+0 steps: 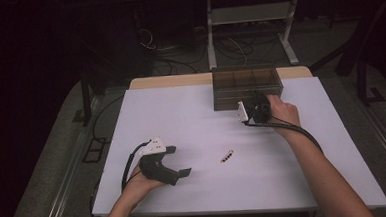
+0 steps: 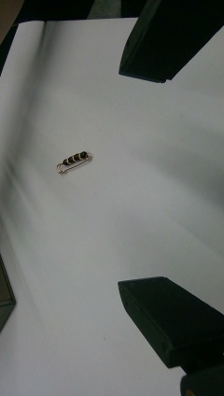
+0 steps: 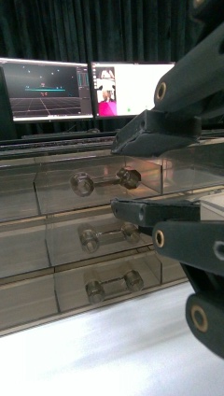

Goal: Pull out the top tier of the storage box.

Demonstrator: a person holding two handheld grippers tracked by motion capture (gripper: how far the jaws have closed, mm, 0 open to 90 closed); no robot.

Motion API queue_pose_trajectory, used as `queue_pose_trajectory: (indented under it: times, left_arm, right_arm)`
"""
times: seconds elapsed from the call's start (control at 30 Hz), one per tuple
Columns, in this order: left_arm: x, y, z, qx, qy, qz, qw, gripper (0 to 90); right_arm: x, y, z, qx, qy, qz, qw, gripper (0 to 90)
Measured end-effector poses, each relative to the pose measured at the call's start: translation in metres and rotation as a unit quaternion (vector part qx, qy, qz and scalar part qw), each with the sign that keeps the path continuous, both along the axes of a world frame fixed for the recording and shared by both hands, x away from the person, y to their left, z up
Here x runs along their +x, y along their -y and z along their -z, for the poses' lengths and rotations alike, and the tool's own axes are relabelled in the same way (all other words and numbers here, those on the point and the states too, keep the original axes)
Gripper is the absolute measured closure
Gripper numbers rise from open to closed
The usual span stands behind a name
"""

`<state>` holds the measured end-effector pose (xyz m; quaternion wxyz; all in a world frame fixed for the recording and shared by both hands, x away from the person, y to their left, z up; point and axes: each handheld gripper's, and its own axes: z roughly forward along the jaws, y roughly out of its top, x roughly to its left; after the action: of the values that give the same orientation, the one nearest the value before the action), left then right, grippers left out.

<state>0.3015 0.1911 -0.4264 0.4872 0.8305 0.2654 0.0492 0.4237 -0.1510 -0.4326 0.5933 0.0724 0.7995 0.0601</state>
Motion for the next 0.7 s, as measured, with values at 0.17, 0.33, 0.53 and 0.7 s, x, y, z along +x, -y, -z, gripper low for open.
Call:
queue_pose_trajectory:
  times: [0.17, 0.33, 0.53, 0.7]
  left_arm:
    - [-0.0002, 0.0002, 0.0, 0.0, 0.0, 0.0, 1.0, 0.0]
    - [-0.0002, 0.0001, -0.0001, 0.0, 0.0, 0.0, 1.0, 0.0]
    - [-0.0003, 0.0001, -0.0002, 0.0, 0.0, 0.0, 1.0, 0.0]
    - [-0.0002, 0.0002, -0.0001, 0.0, 0.0, 0.0, 1.0, 0.0]
  right_arm:
    - [0.0015, 0.0001, 0.0002, -0.003, -0.002, 0.0, 1.0, 71.2]
    - [0.0028, -0.0005, 0.0001, -0.011, 0.001, -0.001, 0.9999, 72.9]
    - [0.0033, -0.001, 0.0015, -0.016, 0.002, -0.001, 0.9999, 75.5]
    - [0.0034, -0.0009, 0.0019, -0.026, 0.005, -0.004, 0.9997, 76.2]
